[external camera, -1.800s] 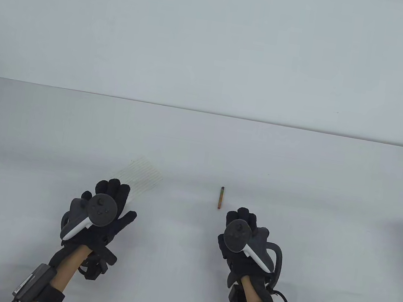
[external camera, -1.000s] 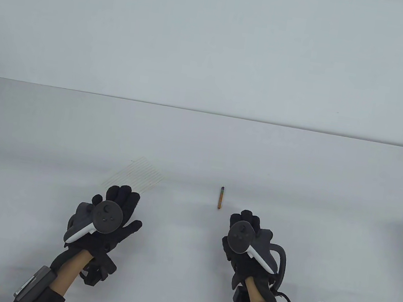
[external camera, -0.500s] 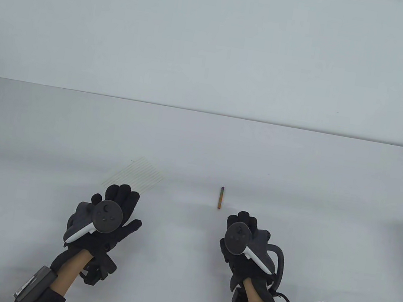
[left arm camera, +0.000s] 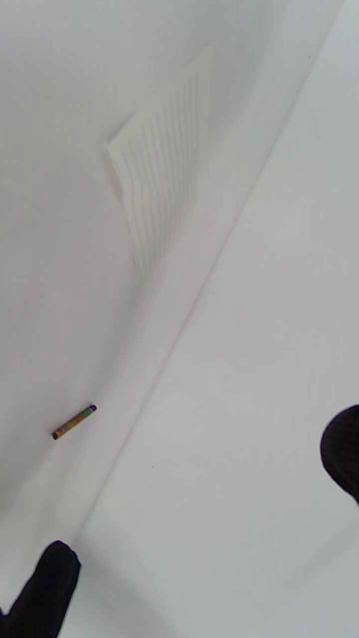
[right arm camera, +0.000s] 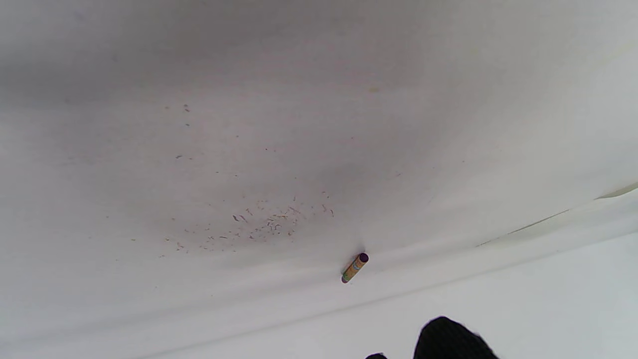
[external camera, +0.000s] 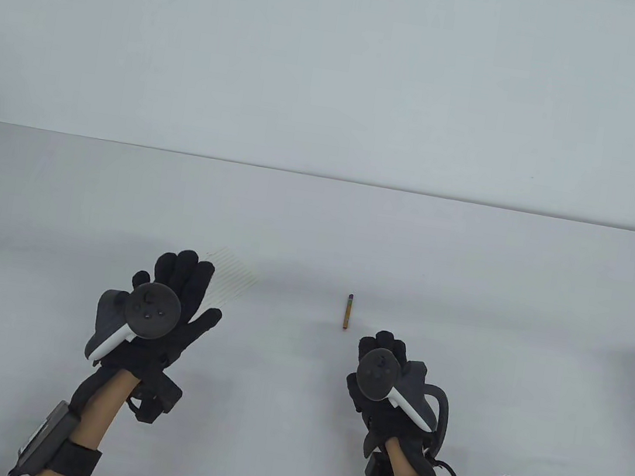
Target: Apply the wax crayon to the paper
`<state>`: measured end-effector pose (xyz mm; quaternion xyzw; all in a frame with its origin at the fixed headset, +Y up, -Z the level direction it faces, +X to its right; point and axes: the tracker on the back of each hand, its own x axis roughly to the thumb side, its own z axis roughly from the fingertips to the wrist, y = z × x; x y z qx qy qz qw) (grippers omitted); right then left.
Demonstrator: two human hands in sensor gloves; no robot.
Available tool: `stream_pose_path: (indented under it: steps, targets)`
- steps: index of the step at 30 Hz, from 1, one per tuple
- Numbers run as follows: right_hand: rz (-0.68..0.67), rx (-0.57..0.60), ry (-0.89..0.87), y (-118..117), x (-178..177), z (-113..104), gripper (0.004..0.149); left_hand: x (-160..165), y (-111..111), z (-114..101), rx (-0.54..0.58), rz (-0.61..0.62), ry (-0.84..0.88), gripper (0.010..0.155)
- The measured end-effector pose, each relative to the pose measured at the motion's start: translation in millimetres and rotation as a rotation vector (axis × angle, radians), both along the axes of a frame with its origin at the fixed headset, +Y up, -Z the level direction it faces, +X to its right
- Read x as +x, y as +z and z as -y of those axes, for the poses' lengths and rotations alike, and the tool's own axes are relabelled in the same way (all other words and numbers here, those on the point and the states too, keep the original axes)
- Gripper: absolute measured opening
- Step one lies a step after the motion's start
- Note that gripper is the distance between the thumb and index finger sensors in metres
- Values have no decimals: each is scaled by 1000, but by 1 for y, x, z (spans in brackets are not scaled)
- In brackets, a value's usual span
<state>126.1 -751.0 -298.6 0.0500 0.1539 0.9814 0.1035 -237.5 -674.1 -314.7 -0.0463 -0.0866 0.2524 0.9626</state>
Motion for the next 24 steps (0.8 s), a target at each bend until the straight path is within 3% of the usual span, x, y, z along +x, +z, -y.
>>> stream_pose_path:
  steps: [4,8,12,18,24]
  targets:
    - [5,26,18,-1,0,-2,68,0,-9,-40,-18,-20,141,77]
    - [-14,21,6,-1,-1,-1,68,0,-25,-75,-57,-89,170,77]
    - [-22,15,2,-1,-1,-1,68,-3,-49,-94,-82,-185,129,77]
    - [-17,7,11,-1,0,-1,68,-11,-89,-81,-160,-242,138,75]
    - [-4,-15,13,-2,3,2,69,-11,-121,-30,-282,-296,131,77]
